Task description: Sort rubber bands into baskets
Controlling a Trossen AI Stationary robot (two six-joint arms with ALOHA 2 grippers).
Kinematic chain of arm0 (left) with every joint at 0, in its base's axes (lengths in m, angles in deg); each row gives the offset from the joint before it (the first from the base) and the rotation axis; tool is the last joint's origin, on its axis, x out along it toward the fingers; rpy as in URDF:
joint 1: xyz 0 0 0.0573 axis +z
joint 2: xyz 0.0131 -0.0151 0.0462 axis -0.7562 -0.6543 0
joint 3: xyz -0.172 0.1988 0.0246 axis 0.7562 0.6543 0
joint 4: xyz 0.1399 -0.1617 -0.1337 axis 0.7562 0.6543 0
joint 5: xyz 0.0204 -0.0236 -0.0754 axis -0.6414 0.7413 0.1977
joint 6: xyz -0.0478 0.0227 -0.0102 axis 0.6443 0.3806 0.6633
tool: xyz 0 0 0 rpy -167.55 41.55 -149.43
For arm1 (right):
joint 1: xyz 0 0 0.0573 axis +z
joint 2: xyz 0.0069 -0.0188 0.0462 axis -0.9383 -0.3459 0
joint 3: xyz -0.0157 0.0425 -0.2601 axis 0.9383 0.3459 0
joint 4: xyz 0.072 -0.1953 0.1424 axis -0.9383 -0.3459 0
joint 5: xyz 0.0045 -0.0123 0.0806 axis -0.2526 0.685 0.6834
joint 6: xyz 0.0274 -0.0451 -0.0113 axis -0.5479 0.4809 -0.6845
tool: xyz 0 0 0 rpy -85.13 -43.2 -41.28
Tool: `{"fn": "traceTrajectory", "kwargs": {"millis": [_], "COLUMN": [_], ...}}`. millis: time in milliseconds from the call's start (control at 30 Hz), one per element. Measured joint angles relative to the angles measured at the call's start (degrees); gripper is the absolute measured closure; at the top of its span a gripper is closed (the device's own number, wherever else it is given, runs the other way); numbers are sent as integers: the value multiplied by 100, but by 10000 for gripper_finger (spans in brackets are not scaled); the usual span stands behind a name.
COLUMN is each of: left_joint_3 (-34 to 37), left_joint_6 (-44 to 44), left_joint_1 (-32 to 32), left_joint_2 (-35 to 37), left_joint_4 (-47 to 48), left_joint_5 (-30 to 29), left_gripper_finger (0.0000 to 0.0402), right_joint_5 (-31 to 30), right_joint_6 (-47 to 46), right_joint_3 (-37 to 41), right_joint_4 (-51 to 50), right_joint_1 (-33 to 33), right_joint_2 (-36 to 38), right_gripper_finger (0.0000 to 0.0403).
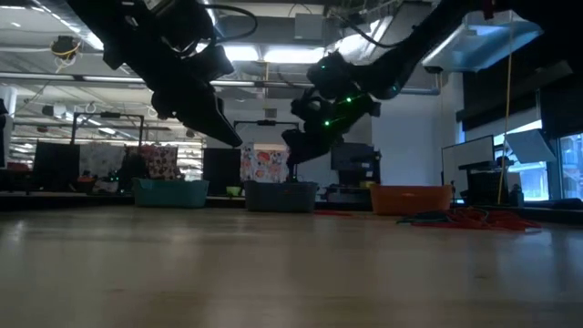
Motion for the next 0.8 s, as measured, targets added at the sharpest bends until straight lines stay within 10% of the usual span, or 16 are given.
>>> {"fn": "traceTrajectory", "kwargs": {"millis": [433,800], "left_joint_3": [0,0], "left_joint_6": [64,53], "left_joint_1": [1,0], "left_joint_2": [2,2], "left_joint_4": [158,158], "left_joint_5": [0,0], "left_gripper_finger": [263,263], "right_joint_5": [56,395], "right_joint_6": [-380,-870], "right_joint_3": [-796,234], "right_joint_4": [-4046,-2928], "right_joint_1": [280,328], "right_joint_2": [339,356], "right_gripper_finger": [184,202]}}
